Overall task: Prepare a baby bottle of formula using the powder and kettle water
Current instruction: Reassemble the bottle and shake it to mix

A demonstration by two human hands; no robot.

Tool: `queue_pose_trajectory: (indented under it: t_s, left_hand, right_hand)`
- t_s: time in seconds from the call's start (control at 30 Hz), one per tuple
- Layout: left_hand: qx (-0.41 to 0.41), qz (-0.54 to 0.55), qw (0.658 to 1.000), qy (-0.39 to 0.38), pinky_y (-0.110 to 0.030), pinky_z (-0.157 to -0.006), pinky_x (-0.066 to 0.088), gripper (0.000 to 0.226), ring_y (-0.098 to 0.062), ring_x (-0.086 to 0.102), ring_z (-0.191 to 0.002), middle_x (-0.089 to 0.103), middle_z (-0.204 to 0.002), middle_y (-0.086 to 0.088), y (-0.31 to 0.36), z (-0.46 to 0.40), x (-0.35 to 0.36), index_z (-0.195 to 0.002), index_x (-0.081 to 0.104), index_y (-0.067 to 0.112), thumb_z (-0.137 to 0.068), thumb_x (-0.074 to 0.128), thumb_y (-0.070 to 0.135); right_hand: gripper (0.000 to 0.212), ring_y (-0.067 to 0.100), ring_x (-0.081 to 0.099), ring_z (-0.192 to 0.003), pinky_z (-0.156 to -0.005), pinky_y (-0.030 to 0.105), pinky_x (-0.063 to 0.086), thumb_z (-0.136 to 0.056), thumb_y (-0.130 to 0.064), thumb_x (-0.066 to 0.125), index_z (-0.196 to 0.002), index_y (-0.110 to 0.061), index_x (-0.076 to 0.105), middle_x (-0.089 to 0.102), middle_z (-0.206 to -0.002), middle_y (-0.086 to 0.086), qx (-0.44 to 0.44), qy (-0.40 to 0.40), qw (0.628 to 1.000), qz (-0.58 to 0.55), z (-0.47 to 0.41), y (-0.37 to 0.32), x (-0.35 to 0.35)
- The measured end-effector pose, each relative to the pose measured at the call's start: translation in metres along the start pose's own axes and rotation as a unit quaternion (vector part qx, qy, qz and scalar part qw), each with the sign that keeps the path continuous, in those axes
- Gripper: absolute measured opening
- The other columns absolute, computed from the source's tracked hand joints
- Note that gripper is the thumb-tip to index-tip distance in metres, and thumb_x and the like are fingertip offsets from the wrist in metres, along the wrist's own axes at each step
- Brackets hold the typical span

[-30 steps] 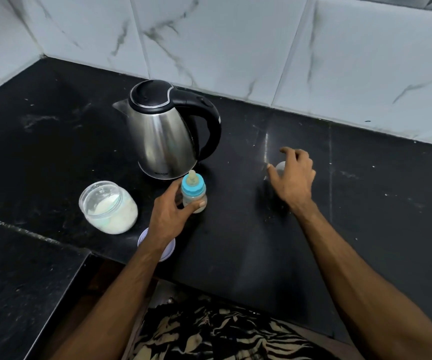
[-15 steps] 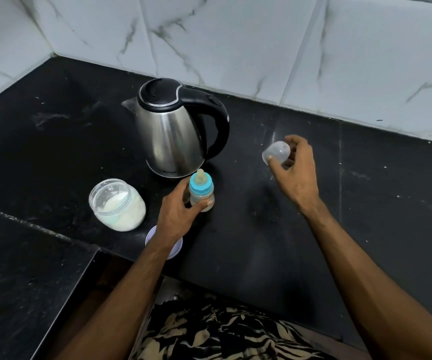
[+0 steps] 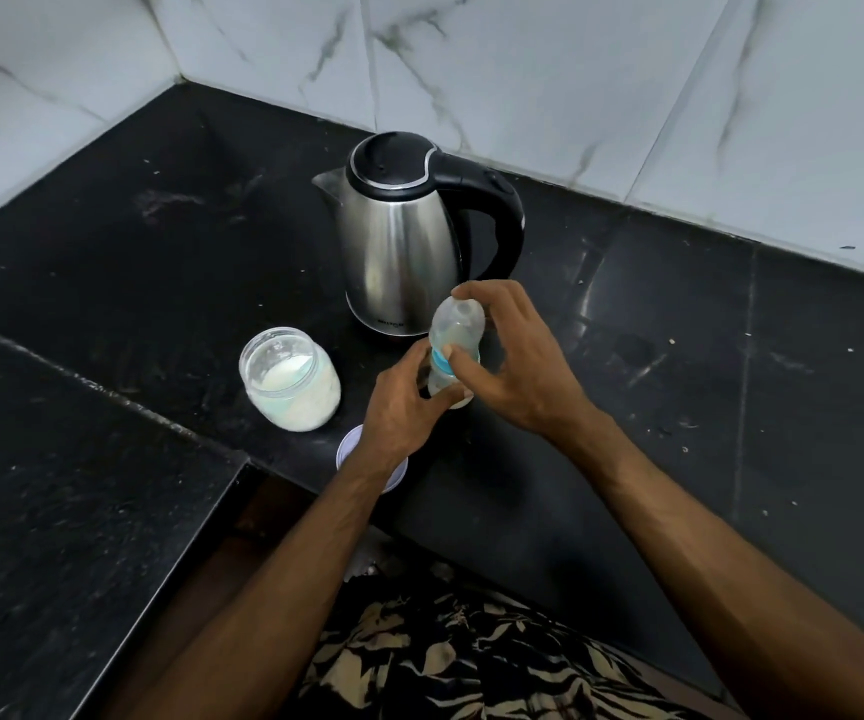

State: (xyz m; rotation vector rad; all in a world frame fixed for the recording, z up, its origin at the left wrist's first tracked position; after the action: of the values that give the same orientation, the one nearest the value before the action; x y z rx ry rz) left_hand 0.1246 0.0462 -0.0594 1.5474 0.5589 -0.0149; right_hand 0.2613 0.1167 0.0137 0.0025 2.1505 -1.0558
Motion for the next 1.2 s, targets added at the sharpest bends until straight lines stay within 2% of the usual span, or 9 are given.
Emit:
queue_pose_trajectory:
  t_s: [0.13,0.33,0.4,0.57,0.73,0.83,0.97,1.07,1.2]
  left_hand:
    - [-0.005,0.009,1.000,-0.003,-0.037,-0.095,0.055,0.056,-0.004,0.065,-0.111,0.068,-0.117,0.014,-0.001,0.000,0.000,-0.133,0.053,0.032,-0.083,0.079,0.026]
    - [-0.010,0.000,1.000,-0.003,-0.038,-0.096,0.055,0.060,-0.006,0.065,-0.112,0.067,-0.122,0.012,-0.002,0.001,0.001,-0.137,0.052,0.027,-0.081,0.070,0.042]
    - [-0.010,-0.008,1.000,0.001,-0.037,-0.096,0.055,0.058,-0.006,0.065,-0.113,0.067,-0.123,0.010,-0.003,0.001,0.001,-0.139,0.051,0.027,-0.084,0.067,0.038]
    - [0.005,-0.029,1.000,0.008,-0.031,-0.094,0.055,0.053,-0.005,0.065,-0.110,0.068,-0.121,0.007,-0.007,0.000,0.000,-0.140,0.052,0.021,-0.089,0.066,0.012]
    - [0.010,-0.038,0.999,0.010,-0.027,-0.093,0.054,0.053,0.000,0.064,-0.108,0.065,-0.113,0.020,-0.009,-0.001,0.000,-0.138,0.052,0.027,-0.089,0.063,0.010]
    - [0.011,-0.037,0.999,0.009,-0.027,-0.093,0.054,0.052,-0.003,0.065,-0.108,0.066,-0.115,0.017,-0.010,-0.001,0.000,-0.138,0.053,0.024,-0.088,0.063,0.010]
    - [0.020,-0.053,0.998,-0.002,-0.030,-0.091,0.054,0.052,-0.007,0.066,-0.107,0.068,-0.117,0.012,-0.007,-0.001,-0.003,-0.138,0.053,0.022,-0.087,0.059,0.019]
    - [0.011,-0.089,0.995,-0.032,-0.042,-0.090,0.055,0.054,-0.012,0.066,-0.110,0.069,-0.121,0.010,-0.010,-0.003,-0.006,-0.138,0.049,0.031,-0.085,0.063,0.032]
    - [0.033,-0.156,0.985,-0.067,-0.042,-0.101,0.049,0.061,-0.012,0.057,-0.125,0.061,-0.137,0.009,-0.018,0.000,-0.020,-0.142,0.047,0.029,-0.085,0.064,0.045]
  right_hand:
    - [0.051,0.014,0.053,-0.112,-0.090,0.030,0.052,-0.087,-0.025,0.069,-0.133,-0.014,0.050,0.048,-0.131,0.005,-0.011,-0.021,0.999,0.039,0.007,0.011,0.012]
    - [0.054,0.018,0.053,-0.114,-0.093,0.033,0.052,-0.093,-0.028,0.062,-0.141,-0.014,0.043,0.048,-0.132,0.010,-0.013,0.016,0.998,0.060,0.019,0.021,0.031]
    - [0.058,0.020,0.054,-0.116,-0.093,0.035,0.053,-0.093,-0.027,0.064,-0.144,-0.016,0.037,0.049,-0.133,0.012,-0.017,0.020,0.997,0.068,0.022,0.023,0.037]
    - [0.063,0.022,0.059,-0.114,-0.086,0.031,0.056,-0.090,-0.031,0.064,-0.143,-0.024,0.030,0.051,-0.135,0.012,0.002,0.045,0.997,0.061,0.026,0.024,0.048]
    - [0.067,0.021,0.060,-0.113,-0.085,0.032,0.057,-0.087,-0.029,0.069,-0.141,-0.025,0.030,0.052,-0.136,0.014,0.014,0.054,0.998,0.026,0.024,0.032,0.056]
    - [0.070,0.017,0.060,-0.111,-0.084,0.024,0.054,-0.086,-0.030,0.073,-0.141,-0.026,0.030,0.054,-0.134,0.011,0.019,0.048,0.998,0.030,0.025,0.035,0.056]
    - [0.074,0.011,0.058,-0.109,-0.082,0.021,0.049,-0.085,-0.030,0.076,-0.141,-0.029,0.028,0.054,-0.134,0.007,0.039,0.046,0.998,0.026,0.026,0.034,0.056]
    - [0.077,-0.001,0.050,-0.108,-0.084,0.020,0.048,-0.085,-0.029,0.076,-0.142,-0.033,0.025,0.053,-0.134,0.005,0.057,0.028,0.998,0.012,0.026,0.032,0.053]
    - [0.080,0.008,0.055,-0.122,-0.099,0.036,0.052,-0.085,-0.033,0.074,-0.147,-0.038,0.024,0.050,-0.141,-0.002,0.091,0.002,0.992,-0.084,0.021,0.035,0.038]
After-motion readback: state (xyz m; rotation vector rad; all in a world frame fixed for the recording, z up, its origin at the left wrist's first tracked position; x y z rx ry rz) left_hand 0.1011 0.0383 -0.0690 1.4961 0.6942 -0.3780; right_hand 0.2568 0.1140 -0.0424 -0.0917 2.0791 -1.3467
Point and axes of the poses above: each hand's wrist, its own z-axis away from the middle knuckle, its own x-axis out of the palm, y = z × x, the point moved 1 cm from there along -z, towards the middle knuckle
